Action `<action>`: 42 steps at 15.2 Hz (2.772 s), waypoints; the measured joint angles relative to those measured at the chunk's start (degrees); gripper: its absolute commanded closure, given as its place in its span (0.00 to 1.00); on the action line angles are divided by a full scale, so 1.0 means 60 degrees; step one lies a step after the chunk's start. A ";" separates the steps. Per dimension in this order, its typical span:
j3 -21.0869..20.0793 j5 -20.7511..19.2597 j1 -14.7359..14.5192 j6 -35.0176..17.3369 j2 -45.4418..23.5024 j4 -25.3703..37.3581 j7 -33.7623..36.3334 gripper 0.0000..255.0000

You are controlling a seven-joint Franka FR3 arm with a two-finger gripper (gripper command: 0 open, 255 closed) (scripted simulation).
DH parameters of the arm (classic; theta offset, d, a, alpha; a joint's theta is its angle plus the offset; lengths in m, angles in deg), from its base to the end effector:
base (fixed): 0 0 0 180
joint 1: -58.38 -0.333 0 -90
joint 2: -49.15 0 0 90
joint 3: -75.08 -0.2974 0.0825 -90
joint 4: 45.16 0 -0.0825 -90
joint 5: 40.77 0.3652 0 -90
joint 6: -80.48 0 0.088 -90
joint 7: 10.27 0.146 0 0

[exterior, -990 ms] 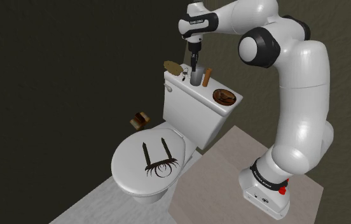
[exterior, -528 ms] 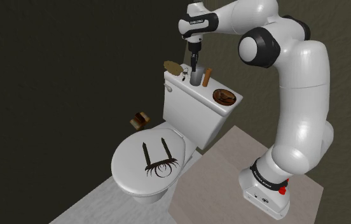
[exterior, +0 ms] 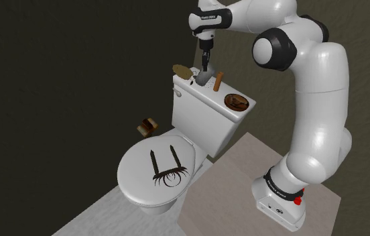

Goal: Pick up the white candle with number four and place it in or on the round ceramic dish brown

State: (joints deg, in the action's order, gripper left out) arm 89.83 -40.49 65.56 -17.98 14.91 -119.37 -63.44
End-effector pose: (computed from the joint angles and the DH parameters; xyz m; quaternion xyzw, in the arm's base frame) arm 0.6319 -0.2205 0.3462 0.9535 0.2824 -0.1047 0.0089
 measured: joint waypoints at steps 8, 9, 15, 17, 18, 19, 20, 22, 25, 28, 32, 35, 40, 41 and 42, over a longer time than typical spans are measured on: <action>0.0027 -0.0026 0.0021 0.0925 0.0142 0.0790 -0.0053 1.00; 0.0031 -0.0025 0.0034 0.1057 0.0140 0.0924 -0.0070 1.00; 0.0043 -0.0006 0.0121 0.1876 0.0022 0.1872 -0.0151 1.00; 0.0048 -0.0004 0.0139 0.2138 0.0009 0.2148 -0.0169 1.00; 0.0050 -0.0007 0.0142 0.2221 0.0023 0.2217 -0.0176 1.00; 0.0069 -0.0049 0.0104 0.2184 0.0240 0.1960 -0.0182 1.00; 0.0104 -0.0125 0.0043 0.2033 0.0632 0.1421 -0.0198 1.00; 0.0186 -0.0330 -0.0106 0.1660 0.1618 0.0085 -0.0204 1.00; 0.0275 -0.0643 -0.0274 0.1206 0.2924 -0.1640 -0.0170 1.00; 0.0339 -0.0974 -0.0379 0.0879 0.4162 -0.3161 -0.0114 1.00; 0.0402 -0.1427 -0.0402 0.0826 0.5716 -0.4702 -0.0089 1.00; 0.0438 -0.1783 -0.0342 0.0774 0.6895 -0.5889 -0.0080 1.00; 0.0457 -0.2037 -0.0269 0.0408 0.7690 -0.7026 -0.0007 1.00; 0.0464 -0.2041 -0.0266 0.0314 0.7684 -0.7116 0.0002 1.00; 0.0488 -0.2044 -0.0254 0.0181 0.7644 -0.7209 -0.0008 1.00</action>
State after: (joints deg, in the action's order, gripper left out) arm 92.76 -52.75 64.04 -16.89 60.77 -162.62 -63.49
